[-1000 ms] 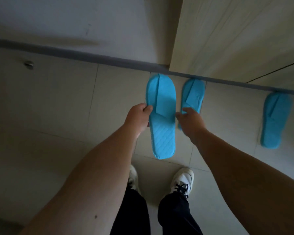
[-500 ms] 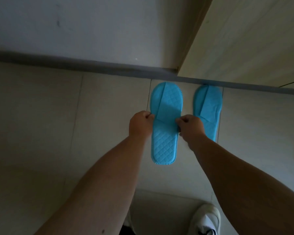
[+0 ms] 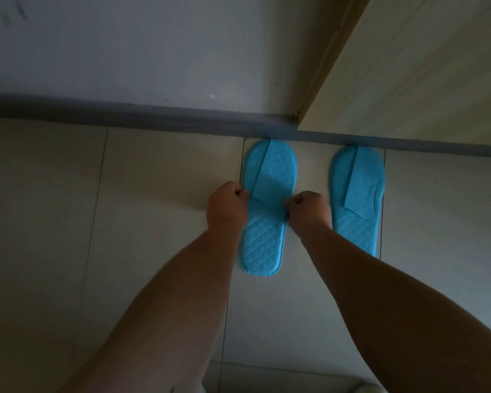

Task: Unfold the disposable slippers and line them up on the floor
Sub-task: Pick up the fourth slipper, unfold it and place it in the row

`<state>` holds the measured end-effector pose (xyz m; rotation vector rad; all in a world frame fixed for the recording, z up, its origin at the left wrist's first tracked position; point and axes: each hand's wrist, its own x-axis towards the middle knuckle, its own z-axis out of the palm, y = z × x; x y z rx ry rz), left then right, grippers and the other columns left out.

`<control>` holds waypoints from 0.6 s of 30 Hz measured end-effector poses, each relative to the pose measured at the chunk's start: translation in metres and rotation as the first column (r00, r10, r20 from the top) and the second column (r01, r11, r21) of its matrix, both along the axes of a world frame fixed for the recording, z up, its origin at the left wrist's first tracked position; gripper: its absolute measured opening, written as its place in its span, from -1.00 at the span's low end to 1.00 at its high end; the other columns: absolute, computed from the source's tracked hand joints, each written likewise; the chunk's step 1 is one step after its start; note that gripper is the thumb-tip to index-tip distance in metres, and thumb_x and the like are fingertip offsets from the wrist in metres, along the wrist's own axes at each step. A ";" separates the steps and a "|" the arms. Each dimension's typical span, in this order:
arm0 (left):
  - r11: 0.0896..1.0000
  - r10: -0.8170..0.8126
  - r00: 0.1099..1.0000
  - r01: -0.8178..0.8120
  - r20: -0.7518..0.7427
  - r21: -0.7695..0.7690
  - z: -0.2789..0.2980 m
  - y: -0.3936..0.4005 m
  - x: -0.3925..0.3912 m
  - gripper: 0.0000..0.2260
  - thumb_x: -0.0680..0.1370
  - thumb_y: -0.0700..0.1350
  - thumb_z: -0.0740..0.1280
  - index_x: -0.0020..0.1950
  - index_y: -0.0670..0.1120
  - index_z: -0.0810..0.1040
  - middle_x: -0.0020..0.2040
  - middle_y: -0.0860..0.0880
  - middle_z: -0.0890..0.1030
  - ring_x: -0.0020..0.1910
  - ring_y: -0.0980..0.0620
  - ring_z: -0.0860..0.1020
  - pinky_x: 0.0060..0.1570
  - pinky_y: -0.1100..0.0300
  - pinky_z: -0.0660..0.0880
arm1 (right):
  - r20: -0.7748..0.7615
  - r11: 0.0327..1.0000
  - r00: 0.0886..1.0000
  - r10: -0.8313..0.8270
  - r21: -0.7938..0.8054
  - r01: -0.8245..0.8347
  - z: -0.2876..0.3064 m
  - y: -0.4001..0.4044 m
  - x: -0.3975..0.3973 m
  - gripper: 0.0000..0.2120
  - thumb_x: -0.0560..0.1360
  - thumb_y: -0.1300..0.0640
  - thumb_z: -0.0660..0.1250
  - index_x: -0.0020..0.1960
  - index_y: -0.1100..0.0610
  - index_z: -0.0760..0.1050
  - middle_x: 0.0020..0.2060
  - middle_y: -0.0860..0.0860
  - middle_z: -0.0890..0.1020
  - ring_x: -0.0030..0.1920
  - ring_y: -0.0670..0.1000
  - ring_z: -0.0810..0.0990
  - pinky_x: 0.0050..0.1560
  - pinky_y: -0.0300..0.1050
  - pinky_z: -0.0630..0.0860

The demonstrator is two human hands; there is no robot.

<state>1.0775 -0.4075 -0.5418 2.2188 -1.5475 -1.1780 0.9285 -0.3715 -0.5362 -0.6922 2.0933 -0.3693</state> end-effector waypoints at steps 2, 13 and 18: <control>1.000 0.012 1.000 -0.011 0.011 -0.022 -0.002 0.000 0.000 -0.85 0.55 -0.09 0.29 -0.01 -0.13 0.60 -0.06 -0.10 0.66 -0.09 -0.04 0.57 -0.10 0.16 0.45 | -0.014 1.000 0.999 0.030 0.001 -0.030 -0.001 -0.002 0.001 -0.82 0.46 0.08 0.36 -0.29 0.09 0.52 -0.36 0.06 0.61 -0.35 0.07 0.58 -0.38 -0.14 0.45; 0.999 0.002 0.999 0.000 0.051 -0.047 -0.004 0.002 -0.001 -0.86 0.56 -0.07 0.29 -0.02 -0.12 0.57 -0.09 -0.08 0.65 -0.12 -0.03 0.56 -0.14 0.15 0.44 | -0.069 0.996 0.994 0.088 0.024 -0.087 -0.004 -0.003 0.000 -0.85 0.47 0.05 0.35 -0.21 0.11 0.54 -0.33 0.04 0.59 -0.33 0.03 0.56 -0.42 -0.18 0.37; 1.000 -0.012 0.998 0.013 0.066 -0.008 0.011 0.008 0.002 -0.72 0.59 0.04 0.20 0.03 -0.17 0.49 -0.05 -0.14 0.60 -0.10 -0.09 0.55 -0.14 0.09 0.44 | -0.065 0.992 0.991 0.117 0.052 -0.114 0.008 0.000 -0.004 -0.79 0.47 0.01 0.35 -0.17 0.16 0.54 -0.36 0.02 0.54 -0.30 0.06 0.55 -0.37 -0.17 0.37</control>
